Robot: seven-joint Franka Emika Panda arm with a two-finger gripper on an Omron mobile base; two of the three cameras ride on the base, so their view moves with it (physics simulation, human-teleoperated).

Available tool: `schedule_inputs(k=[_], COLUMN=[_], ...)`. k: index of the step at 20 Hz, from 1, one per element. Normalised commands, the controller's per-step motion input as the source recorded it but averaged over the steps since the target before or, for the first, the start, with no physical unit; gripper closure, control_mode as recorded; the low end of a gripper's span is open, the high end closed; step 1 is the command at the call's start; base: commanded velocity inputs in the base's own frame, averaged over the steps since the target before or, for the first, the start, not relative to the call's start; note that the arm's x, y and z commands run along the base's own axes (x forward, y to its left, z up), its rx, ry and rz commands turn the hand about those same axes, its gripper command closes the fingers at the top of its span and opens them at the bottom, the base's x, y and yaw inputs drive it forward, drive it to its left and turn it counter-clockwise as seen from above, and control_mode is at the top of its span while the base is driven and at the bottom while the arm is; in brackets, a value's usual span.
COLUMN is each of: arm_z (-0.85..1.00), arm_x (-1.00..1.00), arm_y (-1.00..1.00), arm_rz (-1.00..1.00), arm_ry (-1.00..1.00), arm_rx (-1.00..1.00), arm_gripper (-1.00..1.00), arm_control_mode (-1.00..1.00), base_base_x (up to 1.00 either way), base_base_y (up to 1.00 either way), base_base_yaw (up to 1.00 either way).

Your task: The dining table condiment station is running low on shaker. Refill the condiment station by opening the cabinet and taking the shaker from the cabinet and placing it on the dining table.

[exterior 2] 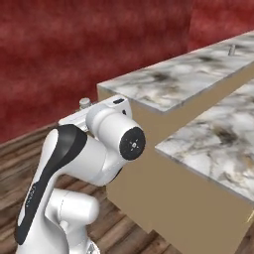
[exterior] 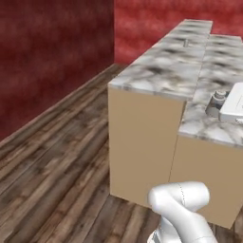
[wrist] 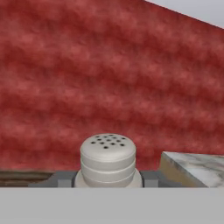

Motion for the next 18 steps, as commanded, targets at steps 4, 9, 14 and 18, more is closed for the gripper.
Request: schedule_inputs(k=[4, 9, 14, 18], arm_z=[0.00, 0.00, 0.00, 0.00], arm_x=[0.00, 0.00, 0.00, 0.00], arm_y=[0.00, 0.00, 0.00, 0.00], arm_rz=[0.00, 0.00, 0.00, 0.00], arm_ry=[0.00, 0.00, 0.00, 0.00], arm_rx=[0.00, 0.00, 0.00, 0.00], arm_gripper=[1.00, 1.00, 1.00, 1.00], arm_control_mode=[1.00, 1.00, 1.00, 1.00], base_base_x=[1.00, 1.00, 1.00, 1.00], base_base_y=[1.00, 1.00, 1.00, 1.00], base_base_yaw=[-0.12, -0.14, -0.17, -0.19])
